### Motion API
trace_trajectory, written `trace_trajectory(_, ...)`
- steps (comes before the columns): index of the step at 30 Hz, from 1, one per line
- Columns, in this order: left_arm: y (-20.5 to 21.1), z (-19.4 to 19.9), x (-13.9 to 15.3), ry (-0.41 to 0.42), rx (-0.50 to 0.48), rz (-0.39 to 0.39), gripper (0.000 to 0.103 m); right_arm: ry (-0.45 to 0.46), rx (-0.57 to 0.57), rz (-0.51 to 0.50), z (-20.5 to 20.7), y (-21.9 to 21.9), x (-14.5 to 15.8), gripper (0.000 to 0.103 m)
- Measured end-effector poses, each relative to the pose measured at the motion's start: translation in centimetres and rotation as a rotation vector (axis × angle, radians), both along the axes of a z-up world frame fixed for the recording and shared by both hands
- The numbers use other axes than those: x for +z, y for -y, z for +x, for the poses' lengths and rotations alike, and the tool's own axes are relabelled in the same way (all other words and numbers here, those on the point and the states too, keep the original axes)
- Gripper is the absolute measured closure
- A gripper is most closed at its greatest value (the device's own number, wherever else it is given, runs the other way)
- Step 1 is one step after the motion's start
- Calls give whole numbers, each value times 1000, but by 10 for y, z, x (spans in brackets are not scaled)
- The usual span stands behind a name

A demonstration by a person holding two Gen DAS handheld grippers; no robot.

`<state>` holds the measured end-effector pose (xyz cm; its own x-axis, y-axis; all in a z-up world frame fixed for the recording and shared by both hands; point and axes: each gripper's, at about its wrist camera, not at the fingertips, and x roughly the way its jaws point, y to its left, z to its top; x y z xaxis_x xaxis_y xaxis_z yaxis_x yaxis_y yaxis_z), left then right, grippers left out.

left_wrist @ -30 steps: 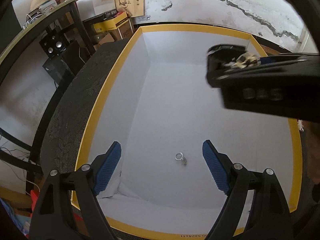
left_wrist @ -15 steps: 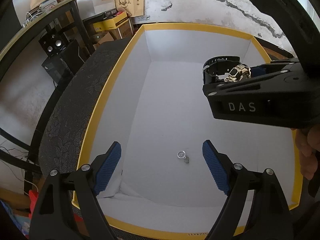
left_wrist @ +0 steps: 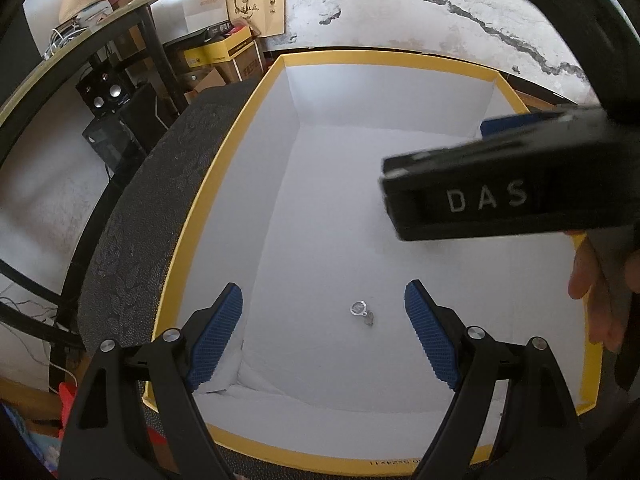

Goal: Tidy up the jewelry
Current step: 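Lower the watch into the box and open the right tool, then move both tools back from the box toward the rug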

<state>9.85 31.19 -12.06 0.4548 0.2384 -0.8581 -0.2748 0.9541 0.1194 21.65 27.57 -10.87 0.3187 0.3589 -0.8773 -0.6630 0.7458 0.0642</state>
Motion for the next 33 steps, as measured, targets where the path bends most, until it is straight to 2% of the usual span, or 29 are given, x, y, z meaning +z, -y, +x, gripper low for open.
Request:
trace_trajectory(10, 10, -5, 10, 26, -26, 4, 21, 45, 14, 20, -10, 2, 18, 7)
trace_trajectory(18, 15, -5, 15, 42, -23, 17, 20, 116, 6, 32, -16, 17, 40, 7)
trace_trajectory(22, 22, -4, 24, 65, -26, 23, 17, 155, -31, 71, -19, 41, 63, 7)
trace_trajectory(24, 29, -4, 29, 82, -33, 32, 12, 155, -59, 101, -20, 58, 74, 7)
trace_trajectory(27, 45, -4, 36, 98, -54, 51, 9, 165, -110, 131, -28, 98, 91, 7)
trace_trajectory(33, 86, 3, 50, 125, -114, 75, 9, 231, -232, 128, -47, 180, 112, 7)
